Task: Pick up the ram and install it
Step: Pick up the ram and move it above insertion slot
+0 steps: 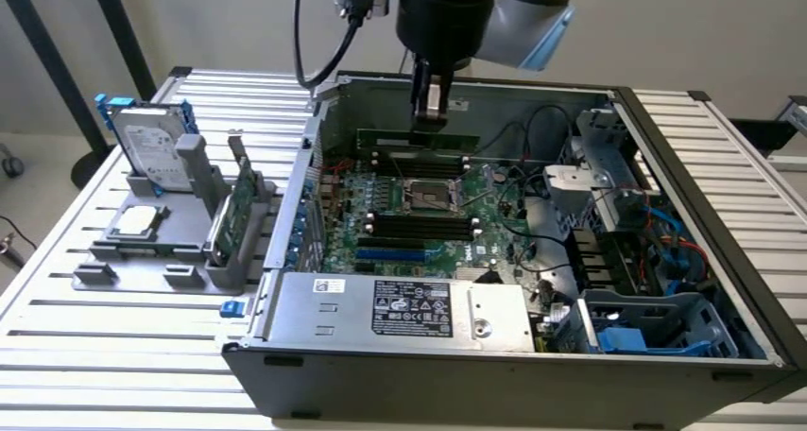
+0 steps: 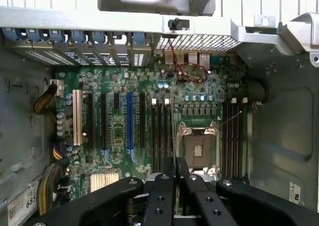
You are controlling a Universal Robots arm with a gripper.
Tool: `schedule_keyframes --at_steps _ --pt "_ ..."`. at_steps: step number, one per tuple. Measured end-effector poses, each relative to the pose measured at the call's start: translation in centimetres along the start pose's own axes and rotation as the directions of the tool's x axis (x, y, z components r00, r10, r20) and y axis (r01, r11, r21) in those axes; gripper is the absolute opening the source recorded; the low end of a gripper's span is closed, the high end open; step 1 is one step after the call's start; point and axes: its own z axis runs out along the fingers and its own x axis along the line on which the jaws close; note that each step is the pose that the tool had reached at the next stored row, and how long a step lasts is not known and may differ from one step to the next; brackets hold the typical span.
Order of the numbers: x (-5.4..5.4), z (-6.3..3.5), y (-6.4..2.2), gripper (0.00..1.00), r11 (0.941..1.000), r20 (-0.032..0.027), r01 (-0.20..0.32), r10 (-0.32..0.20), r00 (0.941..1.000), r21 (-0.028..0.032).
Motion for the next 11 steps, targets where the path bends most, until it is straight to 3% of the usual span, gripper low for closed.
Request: schedule_keyframes --at_steps 6,11 --pt "-1.6 0.59 -0.61 0.13 1.0000 -0.0392 -0.002 0.002 0.9992 0.0015" --pt "-2.7 1.19 -0.95 0.13 1.0000 -0.0554 -0.005 0.005 0.9984 0.0023"
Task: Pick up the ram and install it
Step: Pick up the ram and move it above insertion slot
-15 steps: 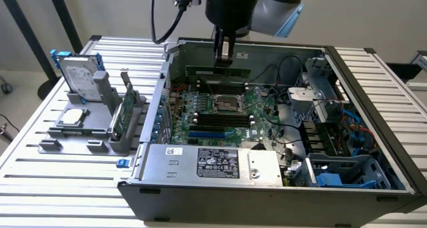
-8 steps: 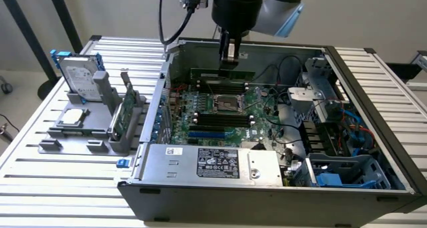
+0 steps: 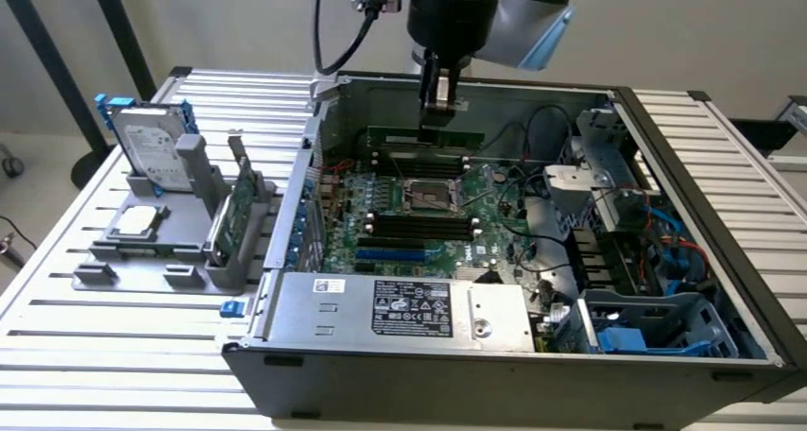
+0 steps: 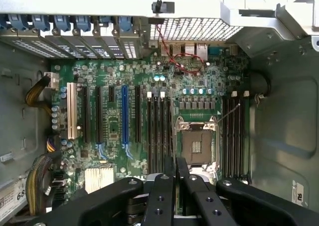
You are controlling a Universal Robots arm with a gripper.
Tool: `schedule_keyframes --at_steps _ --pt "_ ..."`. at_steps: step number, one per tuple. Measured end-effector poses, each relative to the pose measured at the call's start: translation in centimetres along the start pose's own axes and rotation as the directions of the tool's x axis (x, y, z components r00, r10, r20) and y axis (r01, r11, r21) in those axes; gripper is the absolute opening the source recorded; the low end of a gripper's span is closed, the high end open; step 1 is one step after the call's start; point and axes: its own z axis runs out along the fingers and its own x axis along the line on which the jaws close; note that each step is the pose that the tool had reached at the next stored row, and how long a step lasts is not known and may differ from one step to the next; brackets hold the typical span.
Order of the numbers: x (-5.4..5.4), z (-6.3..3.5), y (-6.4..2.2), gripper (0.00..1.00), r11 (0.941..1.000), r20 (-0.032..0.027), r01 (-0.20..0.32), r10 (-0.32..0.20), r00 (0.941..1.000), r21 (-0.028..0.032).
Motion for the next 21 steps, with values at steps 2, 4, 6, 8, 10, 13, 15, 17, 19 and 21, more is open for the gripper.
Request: schedule_keyframes --at_steps 2,4,6,8,10,13,15,17,19,21 --pt "-0.1 0.23 -0.13 0.13 1.0000 -0.0022 -0.006 0.006 1.0000 0.0006" --pt "-0.1 0.45 -0.27 0.13 0.9998 -0.0025 -0.019 0.019 0.9998 0.0015" --pt "-0.2 0.67 -0.41 0.13 0.9995 -0.0033 -0.032 0.032 0.9995 0.0024" --pt "-0.2 0.90 -0.48 0.13 0.9991 -0.0057 -0.042 0.042 0.9991 0.0033" --pt "-0.3 1.12 -0.51 0.13 0.9989 -0.0106 -0.046 0.046 0.9989 0.0042" --pt "-0.5 1.42 -0.52 0.13 0.9988 -0.0180 -0.049 0.049 0.9986 0.0075" --pt "-0.5 1.64 -0.53 0.13 0.9986 -0.0219 -0.050 0.051 0.9985 0.0138" --pt "-0.5 1.80 -0.54 0.13 0.9985 -0.0244 -0.050 0.051 0.9984 0.0228" --pt "-0.5 1.95 -0.55 0.13 0.9982 -0.0264 -0.050 0.051 0.9984 0.0335" --pt "-0.5 1.99 -0.55 0.13 0.9981 -0.0271 -0.050 0.051 0.9983 0.0350"
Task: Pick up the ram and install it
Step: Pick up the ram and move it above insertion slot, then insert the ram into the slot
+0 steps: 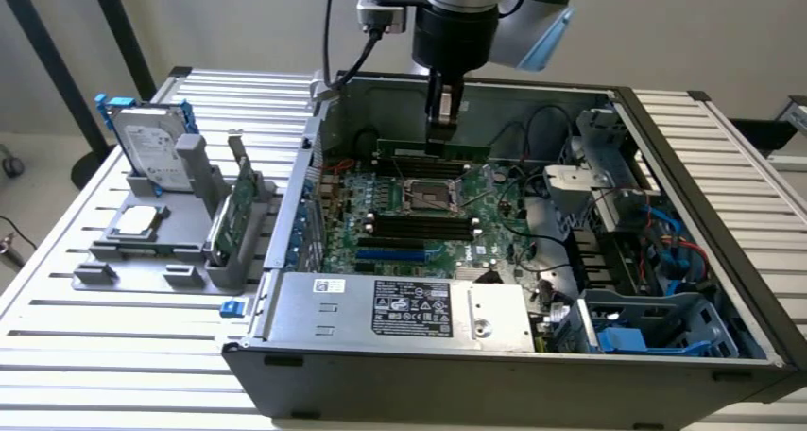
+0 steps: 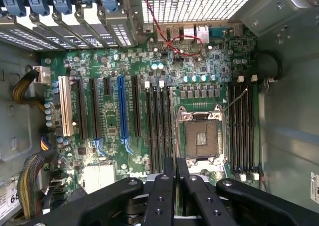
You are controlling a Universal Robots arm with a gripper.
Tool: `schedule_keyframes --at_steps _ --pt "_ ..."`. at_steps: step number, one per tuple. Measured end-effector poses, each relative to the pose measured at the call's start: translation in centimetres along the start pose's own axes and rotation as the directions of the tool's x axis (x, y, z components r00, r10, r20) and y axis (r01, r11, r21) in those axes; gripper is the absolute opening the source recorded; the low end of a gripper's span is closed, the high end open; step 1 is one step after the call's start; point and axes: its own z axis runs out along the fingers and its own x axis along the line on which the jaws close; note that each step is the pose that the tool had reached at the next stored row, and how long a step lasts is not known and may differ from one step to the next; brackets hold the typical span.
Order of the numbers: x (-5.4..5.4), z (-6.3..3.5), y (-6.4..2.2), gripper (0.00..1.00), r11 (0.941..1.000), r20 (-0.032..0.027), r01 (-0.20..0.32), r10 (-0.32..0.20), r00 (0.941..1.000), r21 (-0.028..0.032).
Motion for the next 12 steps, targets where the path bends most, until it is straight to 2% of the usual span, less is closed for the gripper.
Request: schedule_keyframes --at_steps 12 --pt "0.00 0.04 0.01 0.13 1.0000 -0.0001 0.000 0.000 1.0000 0.0000"
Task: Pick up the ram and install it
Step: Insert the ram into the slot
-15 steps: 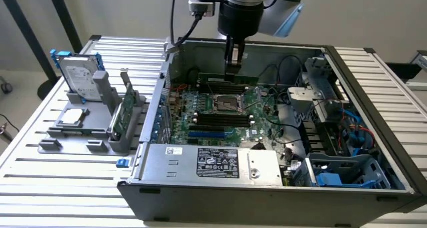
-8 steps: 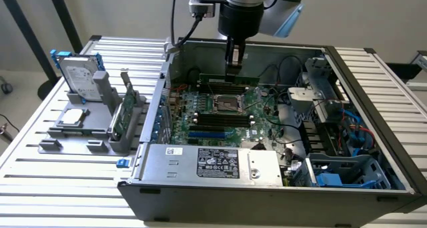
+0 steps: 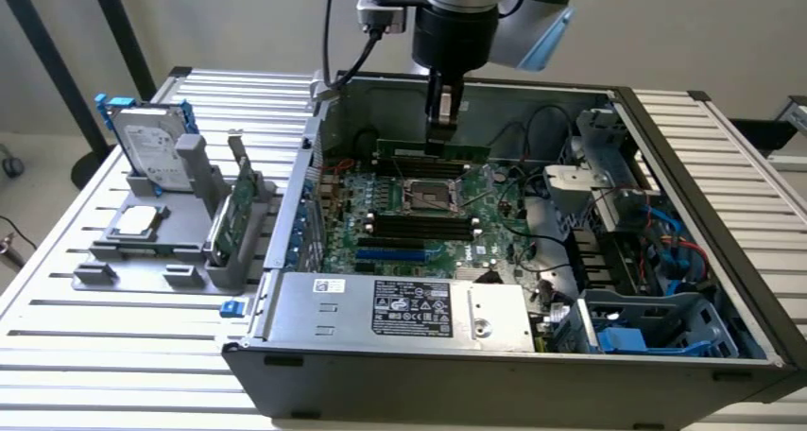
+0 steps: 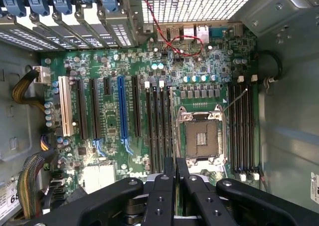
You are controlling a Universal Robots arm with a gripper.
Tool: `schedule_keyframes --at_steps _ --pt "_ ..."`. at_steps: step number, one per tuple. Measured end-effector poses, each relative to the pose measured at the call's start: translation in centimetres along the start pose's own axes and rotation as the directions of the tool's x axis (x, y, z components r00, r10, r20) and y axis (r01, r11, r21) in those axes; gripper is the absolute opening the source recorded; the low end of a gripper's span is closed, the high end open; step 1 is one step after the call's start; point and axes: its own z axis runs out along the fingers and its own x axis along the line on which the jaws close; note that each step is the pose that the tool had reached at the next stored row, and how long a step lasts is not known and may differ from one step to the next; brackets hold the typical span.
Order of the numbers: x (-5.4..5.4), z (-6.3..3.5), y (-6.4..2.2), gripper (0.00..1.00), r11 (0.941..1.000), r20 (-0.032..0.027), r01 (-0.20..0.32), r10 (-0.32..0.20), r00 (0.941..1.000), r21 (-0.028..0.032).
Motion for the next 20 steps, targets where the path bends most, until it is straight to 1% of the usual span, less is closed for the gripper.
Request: schedule_keyframes --at_steps 2,12,17,20 --pt "0.0 0.23 0.03 0.13 1.0000 -0.0005 0.000 0.000 1.0000 0.0001" --pt "0.1 2.04 0.10 0.13 1.0000 -0.0015 0.000 0.000 1.0000 0.0003" --pt "0.2 2.96 0.27 0.13 1.0000 -0.0039 0.000 0.000 1.0000 0.0005" --pt "0.2 3.50 0.46 0.13 1.0000 -0.0066 0.000 0.000 1.0000 0.0006"
